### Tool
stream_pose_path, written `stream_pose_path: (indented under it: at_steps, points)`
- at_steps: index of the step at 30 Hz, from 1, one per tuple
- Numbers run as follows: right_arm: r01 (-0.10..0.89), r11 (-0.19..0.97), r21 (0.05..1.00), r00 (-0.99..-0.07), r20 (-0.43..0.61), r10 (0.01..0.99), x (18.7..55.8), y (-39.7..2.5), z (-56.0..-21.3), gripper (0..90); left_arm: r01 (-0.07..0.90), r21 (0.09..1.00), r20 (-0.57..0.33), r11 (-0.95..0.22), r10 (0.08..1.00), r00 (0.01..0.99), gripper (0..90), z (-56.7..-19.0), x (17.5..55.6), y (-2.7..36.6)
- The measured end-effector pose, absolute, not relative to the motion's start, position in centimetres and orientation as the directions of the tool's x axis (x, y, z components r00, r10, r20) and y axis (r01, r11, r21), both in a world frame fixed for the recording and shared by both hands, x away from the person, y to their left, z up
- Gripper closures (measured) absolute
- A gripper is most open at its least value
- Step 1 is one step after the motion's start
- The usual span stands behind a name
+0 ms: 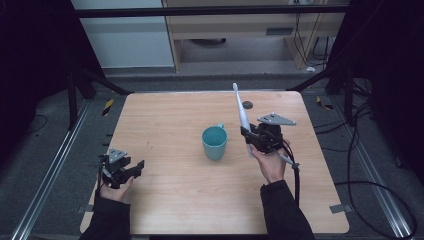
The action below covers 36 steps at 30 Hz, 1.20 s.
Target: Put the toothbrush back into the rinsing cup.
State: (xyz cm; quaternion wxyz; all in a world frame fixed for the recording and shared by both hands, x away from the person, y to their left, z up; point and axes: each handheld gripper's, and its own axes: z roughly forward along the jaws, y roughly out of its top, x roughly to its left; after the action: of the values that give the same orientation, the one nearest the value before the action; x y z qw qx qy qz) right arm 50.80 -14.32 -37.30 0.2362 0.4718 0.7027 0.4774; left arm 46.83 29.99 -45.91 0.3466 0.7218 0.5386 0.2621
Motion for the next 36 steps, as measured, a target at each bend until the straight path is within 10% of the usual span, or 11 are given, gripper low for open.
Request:
stream_pose_path:
  at_steps: [36]
  points:
    - [0.282,-0.047,0.958,-0.379,0.156,0.912,52.5,-9.2,-36.4,66.5,0.596,0.783,0.002,-0.178,0.959,0.283,42.8,-46.0,46.9,30.0]
